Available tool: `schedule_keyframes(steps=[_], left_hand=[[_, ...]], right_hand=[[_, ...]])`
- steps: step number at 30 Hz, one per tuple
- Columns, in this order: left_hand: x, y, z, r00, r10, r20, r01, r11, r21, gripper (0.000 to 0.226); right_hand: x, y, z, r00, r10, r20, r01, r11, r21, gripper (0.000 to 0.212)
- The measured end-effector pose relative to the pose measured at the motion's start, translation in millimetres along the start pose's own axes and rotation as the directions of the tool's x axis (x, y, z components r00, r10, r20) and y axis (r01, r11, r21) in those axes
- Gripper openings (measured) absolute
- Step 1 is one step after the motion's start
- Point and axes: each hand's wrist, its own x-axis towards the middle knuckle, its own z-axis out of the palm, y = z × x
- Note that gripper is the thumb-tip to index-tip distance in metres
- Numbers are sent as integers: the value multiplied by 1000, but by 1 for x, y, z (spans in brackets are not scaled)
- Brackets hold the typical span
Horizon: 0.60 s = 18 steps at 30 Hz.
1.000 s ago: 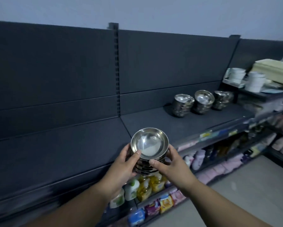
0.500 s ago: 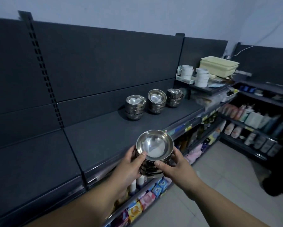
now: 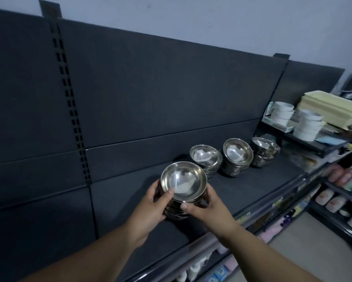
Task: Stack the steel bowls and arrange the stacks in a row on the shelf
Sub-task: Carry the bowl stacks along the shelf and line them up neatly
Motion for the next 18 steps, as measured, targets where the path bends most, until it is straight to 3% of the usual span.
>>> schedule_keyframes(steps=[9, 14, 18], left_hand=[[49, -5, -20, 988, -12, -155, 5, 999, -46, 51], [68, -4, -18, 965, -38, -260, 13, 995, -99, 27], [74, -2, -7, 915, -30, -401, -24, 991, -130, 25]], right_hand=[[79, 10, 14, 993, 7, 114, 0, 998, -66, 90], [108, 17, 15, 985, 9, 171, 4, 997, -75, 99], [118, 26, 16, 974, -1, 226, 21, 996, -85, 104]])
